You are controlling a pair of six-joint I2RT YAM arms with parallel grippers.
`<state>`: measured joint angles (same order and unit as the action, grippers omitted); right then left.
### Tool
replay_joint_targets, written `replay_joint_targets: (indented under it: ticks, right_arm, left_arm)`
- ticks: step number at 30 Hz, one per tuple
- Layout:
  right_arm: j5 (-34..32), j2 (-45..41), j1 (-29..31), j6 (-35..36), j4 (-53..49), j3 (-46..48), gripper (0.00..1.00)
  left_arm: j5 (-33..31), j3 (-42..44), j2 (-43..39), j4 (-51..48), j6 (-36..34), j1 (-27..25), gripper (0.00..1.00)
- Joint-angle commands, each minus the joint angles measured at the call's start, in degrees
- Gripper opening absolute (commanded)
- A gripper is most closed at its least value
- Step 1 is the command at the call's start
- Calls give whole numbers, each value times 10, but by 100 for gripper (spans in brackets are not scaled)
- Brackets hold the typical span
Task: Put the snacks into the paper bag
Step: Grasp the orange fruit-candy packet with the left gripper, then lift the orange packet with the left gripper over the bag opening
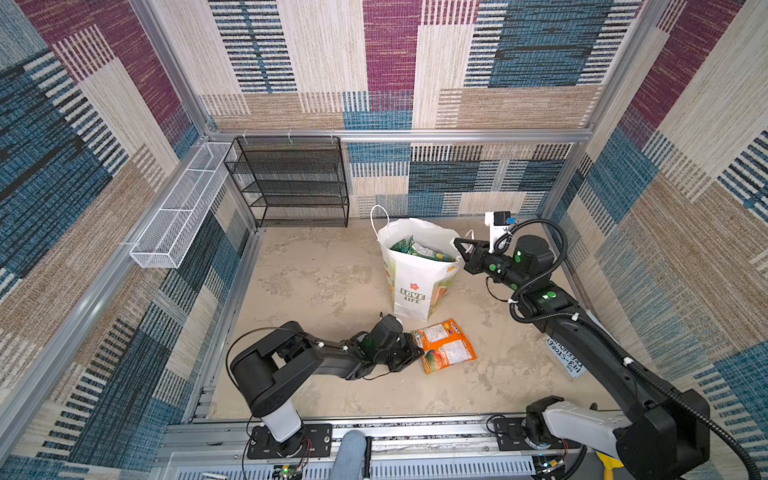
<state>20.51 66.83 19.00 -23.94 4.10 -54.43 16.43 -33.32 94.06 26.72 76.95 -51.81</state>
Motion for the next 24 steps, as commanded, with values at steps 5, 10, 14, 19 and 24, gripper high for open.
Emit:
replay_joint_targets:
  ticks: [5, 10, 14, 19, 24]
  right_arm:
    - [0, -4, 0, -4, 15, 3, 2]
    - [0, -5, 0, -4, 17, 4, 1]
    - [0, -5, 0, -4, 16, 4, 2]
    - [2, -4, 0, -6, 17, 3, 1]
    - [3, -3, 0, -6, 17, 3, 1]
  left_arm:
    - [-69, -39, -161, -216, -75, -5, 0]
    - [-130, -76, -290, -362, -118, -4, 0]
    - [-174, -115, -370, -459, -147, -4, 0]
    - [-231, -207, -419, -570, -198, -5, 0]
    - [-276, -341, -401, -646, -269, -4, 0]
